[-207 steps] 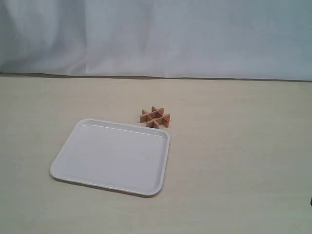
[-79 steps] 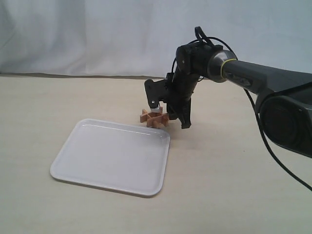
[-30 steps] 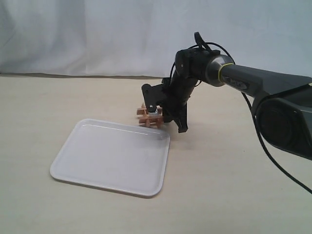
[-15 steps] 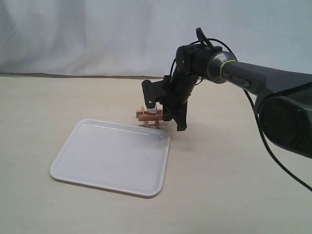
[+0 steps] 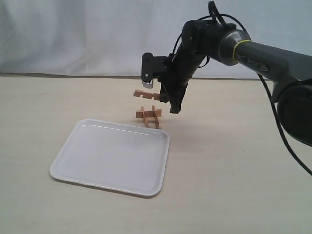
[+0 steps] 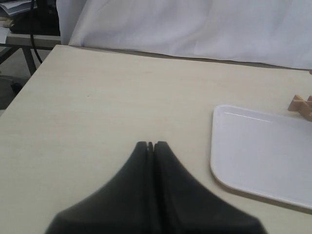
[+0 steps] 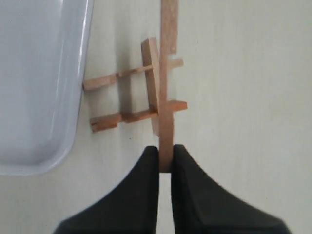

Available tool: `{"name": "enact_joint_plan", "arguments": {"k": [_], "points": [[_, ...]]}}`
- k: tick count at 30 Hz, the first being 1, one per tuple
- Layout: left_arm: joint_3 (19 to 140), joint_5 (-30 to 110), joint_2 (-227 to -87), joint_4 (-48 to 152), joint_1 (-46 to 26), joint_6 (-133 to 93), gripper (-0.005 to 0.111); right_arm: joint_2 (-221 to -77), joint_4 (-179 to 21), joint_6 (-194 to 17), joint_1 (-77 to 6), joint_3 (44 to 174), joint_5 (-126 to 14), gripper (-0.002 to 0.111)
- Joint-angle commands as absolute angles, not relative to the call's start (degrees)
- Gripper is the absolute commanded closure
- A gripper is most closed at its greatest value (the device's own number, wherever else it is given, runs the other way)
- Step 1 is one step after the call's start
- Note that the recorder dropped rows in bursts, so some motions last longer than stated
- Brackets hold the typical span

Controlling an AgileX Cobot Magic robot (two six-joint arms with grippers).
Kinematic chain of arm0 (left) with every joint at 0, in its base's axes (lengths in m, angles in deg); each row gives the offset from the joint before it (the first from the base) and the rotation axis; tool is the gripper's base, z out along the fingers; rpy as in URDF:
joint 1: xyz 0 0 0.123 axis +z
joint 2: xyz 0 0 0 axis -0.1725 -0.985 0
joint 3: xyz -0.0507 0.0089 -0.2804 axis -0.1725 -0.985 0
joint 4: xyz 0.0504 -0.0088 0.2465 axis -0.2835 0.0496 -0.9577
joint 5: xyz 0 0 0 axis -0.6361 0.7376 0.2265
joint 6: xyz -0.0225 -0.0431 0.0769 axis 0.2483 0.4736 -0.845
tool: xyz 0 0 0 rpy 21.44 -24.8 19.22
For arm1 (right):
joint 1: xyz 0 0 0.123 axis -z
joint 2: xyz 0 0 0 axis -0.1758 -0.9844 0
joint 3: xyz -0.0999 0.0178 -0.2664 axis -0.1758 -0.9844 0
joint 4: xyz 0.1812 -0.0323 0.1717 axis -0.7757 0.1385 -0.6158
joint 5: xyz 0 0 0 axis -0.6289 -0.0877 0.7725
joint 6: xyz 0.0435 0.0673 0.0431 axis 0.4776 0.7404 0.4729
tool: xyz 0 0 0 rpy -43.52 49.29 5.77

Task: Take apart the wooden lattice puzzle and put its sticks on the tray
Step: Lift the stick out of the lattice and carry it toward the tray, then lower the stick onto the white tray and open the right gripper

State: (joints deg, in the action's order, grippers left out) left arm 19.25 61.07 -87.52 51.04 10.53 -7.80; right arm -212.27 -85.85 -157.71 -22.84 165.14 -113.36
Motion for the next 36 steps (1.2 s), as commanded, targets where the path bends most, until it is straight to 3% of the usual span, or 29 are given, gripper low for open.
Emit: {"name": "enact_joint_plan", "arguments": {"k": [1,23,36], "points": [[19.11,60.51,-87.39,50.90,10.17,-7.61,0.107,-210.26,-90.00,-154.90,-24.24,164.77,-114.64,0.104],[19.11,60.51,-87.39,50.90,10.17,-7.61,0.107,-213.75,-77.44,-146.72,-43.37,164.77,-116.77,0.104],[19.11,60.73,-87.39,50.90,10.17,-7.61,0.107,-218.73,-63.62,-135.94,-47.08,164.77,-105.20,0.103]]}}
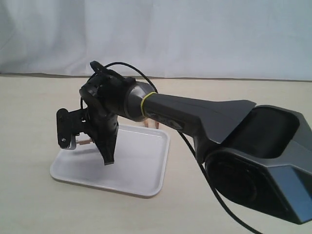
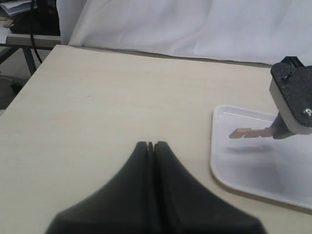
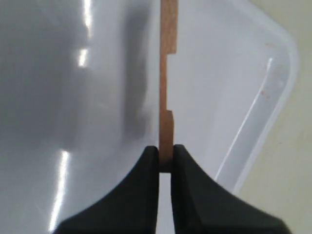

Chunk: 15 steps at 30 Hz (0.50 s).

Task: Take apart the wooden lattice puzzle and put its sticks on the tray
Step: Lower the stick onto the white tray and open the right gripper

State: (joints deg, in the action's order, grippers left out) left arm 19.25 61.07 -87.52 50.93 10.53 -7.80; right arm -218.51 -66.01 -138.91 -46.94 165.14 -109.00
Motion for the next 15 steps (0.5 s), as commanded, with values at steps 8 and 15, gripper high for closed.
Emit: {"name": "enact_joint_plan", "arguments": {"k": [8,15], "points": [[19.11,60.73,-87.39,50.90,10.17,-7.61,0.107,-219.37,-62.49,-135.25,-47.08,164.77,-105.07,0.074],[19.11,60.73,-87.39,50.90,10.17,-7.61,0.107,-217.20,-61.93,-132.28,-48.27,164.87,-109.86,0.056]]}}
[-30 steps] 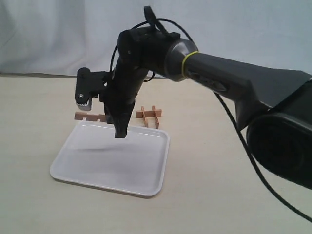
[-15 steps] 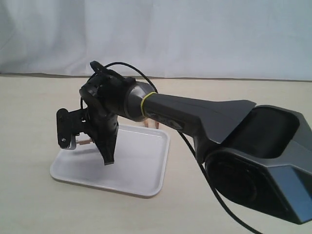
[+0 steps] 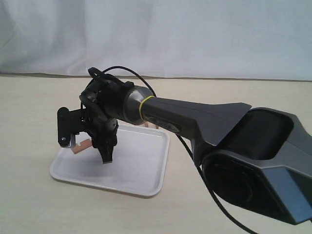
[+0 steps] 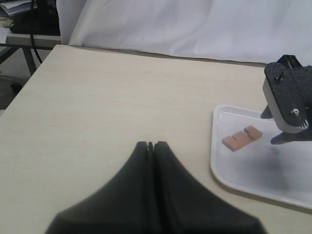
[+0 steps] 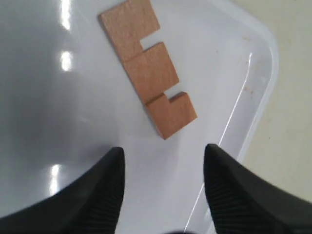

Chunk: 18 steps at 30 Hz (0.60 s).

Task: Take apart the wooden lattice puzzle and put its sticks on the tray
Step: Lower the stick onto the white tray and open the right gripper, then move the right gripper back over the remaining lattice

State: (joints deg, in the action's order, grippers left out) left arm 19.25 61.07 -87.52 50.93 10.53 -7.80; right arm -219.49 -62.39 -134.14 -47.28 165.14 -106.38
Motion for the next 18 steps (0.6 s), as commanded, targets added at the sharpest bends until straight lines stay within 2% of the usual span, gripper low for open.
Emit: {"name": "enact_joint_plan", "arguments": {"k": [1,9,18], "points": [[19.11,60.73,-87.39,50.90,10.17,-7.61,0.107,-216.35,-62.12,-132.28,-48.63,164.87,-110.54,0.056],[19.11,60.73,-87.39,50.90,10.17,-7.61,0.107,-210.68,-64.69,-124.11,-45.50,164.87,-110.58,0.056],[19.11,60.55,-87.39,50.90,10.17,-7.61,0.107,-209.56,-78.03,-116.83,-31.06,164.87,-110.13,0.056]]}}
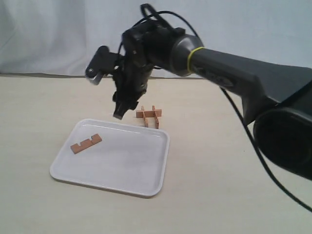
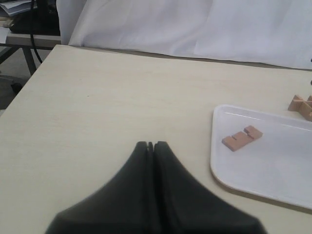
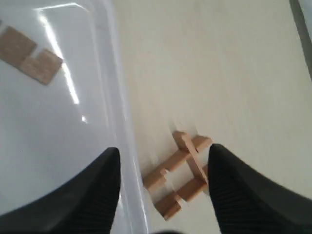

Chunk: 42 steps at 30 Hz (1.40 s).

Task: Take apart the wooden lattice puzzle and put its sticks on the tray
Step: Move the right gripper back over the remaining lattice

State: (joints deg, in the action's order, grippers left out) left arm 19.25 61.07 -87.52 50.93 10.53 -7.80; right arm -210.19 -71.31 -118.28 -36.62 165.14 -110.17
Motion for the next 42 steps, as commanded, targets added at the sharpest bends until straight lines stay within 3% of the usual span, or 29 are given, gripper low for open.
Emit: {"name": "enact_joint_plan", "arguments": {"k": [1,15,23,34,42], "points": [[19.11,60.55,-87.39,50.90,10.17,-7.61,0.107,-209.56,-79.22,-116.32,-29.94,164.87,-109.86,0.056],[19.11,60.55,-87.39,50.90,10.17,-7.61,0.107,-211.17,-76.47,-128.86,-19.11,165.62,-112.99,0.056],[19.11,60.55,-87.39,50.90,10.17,-7.61,0.107,-215.41,-78.23,-129.58,-18.98,166.60,-110.19,0.056],[19.11,60.55,-87.39,50.90,10.17,-7.61,0.107,-217.44,-81.08,-150.13,-19.96,166.60,-108.64,0.056],[19.11,60.75,-87.39,50.90,10.17,-7.61,0.107,-219.31,-81.78,-154.02,-21.90,166.60,-104.31,0.056]]}}
